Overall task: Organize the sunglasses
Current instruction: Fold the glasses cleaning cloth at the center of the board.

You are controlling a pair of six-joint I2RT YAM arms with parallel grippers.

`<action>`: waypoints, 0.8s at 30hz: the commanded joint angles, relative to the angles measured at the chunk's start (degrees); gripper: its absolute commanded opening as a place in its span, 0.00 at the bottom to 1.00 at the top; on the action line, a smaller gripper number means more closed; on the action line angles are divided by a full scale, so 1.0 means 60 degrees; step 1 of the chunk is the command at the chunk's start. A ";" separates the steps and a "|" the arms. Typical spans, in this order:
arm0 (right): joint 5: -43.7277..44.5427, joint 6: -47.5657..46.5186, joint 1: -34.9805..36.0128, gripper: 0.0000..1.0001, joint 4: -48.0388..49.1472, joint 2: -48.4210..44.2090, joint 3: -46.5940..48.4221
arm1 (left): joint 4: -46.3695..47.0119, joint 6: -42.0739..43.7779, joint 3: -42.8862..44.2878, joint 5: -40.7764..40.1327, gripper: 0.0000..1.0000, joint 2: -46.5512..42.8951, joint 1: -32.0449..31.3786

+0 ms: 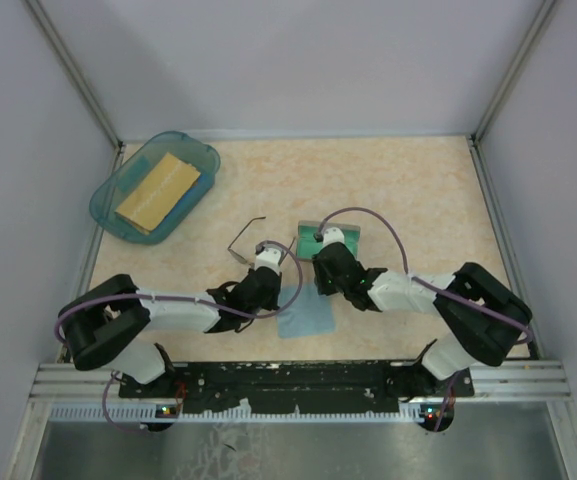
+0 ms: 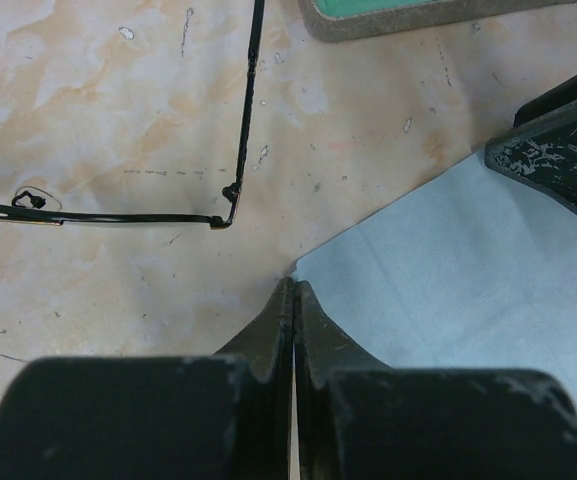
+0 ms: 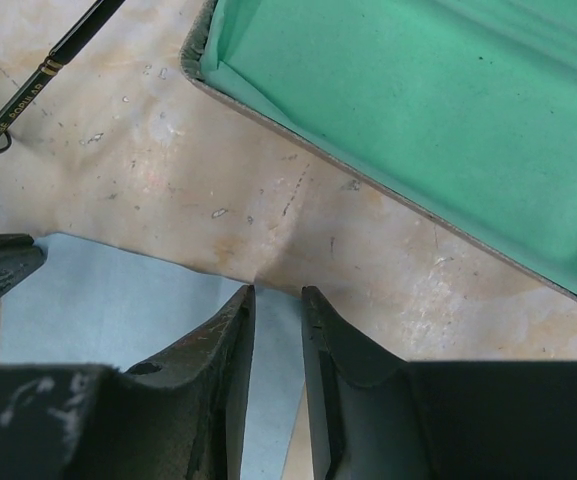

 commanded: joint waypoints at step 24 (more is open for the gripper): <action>0.0135 0.0113 0.0113 0.00 0.0555 -0.0281 -0.0193 | 0.0031 0.0480 -0.0015 -0.0100 0.00 -0.0186 -0.0087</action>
